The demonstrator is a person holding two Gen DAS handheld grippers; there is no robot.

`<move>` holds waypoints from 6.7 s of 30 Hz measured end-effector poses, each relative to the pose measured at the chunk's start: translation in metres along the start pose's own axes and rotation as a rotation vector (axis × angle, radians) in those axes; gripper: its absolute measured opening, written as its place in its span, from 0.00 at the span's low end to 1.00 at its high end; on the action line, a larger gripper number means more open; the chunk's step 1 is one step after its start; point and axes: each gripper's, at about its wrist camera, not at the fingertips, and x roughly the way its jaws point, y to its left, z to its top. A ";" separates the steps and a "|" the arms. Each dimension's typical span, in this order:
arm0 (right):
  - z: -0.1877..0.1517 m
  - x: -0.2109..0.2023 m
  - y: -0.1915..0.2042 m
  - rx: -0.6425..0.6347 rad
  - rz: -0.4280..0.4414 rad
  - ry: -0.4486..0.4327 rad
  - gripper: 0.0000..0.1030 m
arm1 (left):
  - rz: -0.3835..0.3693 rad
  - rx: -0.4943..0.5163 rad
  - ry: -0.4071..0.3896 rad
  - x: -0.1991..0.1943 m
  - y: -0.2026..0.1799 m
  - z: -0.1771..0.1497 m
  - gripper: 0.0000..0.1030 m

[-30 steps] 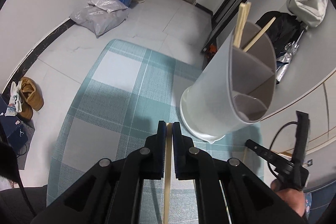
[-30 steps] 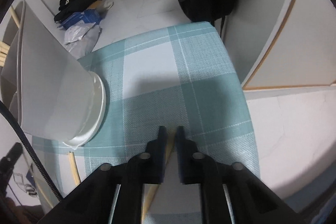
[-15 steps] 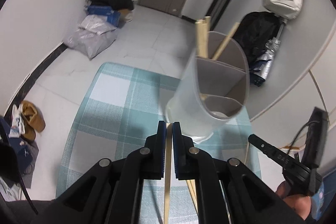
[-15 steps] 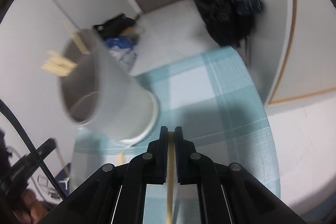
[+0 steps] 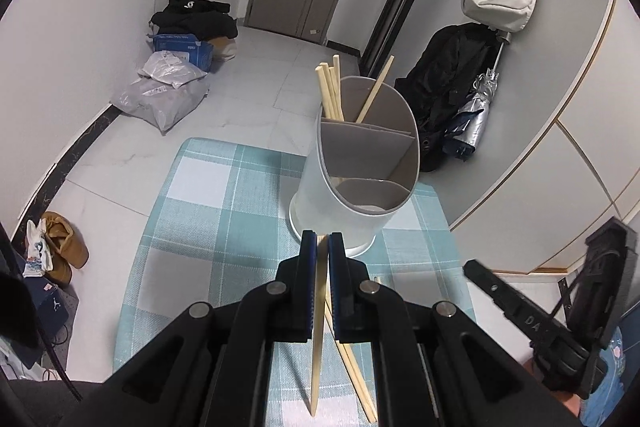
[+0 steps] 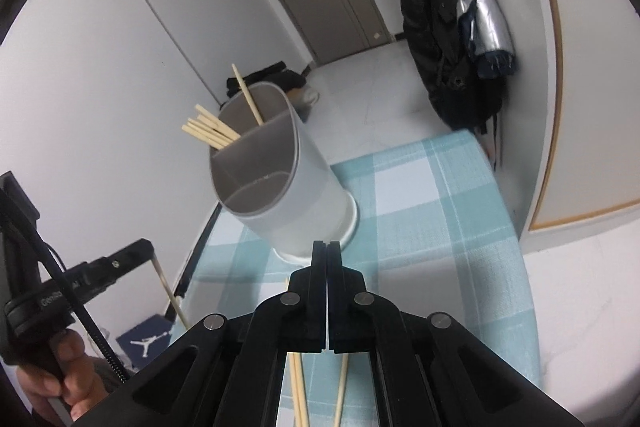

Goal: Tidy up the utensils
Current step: 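Raise both held chopsticks toward the white utensil holder, then carry both chopsticks above the holder and lower them into it, then open both grippers to release the chopsticks into the holder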

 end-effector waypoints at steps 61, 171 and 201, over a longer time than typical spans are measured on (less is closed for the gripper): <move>0.070 -0.056 0.055 -0.138 0.108 -0.344 0.04 | -0.119 0.092 -0.023 -0.050 -0.037 0.053 0.00; 0.214 0.029 0.084 -0.120 0.020 -0.634 0.04 | -0.248 0.081 -0.180 -0.007 -0.026 0.208 0.00; 0.156 0.049 0.086 -0.264 0.001 -0.667 0.04 | -0.192 0.220 -0.277 0.019 -0.028 0.152 0.00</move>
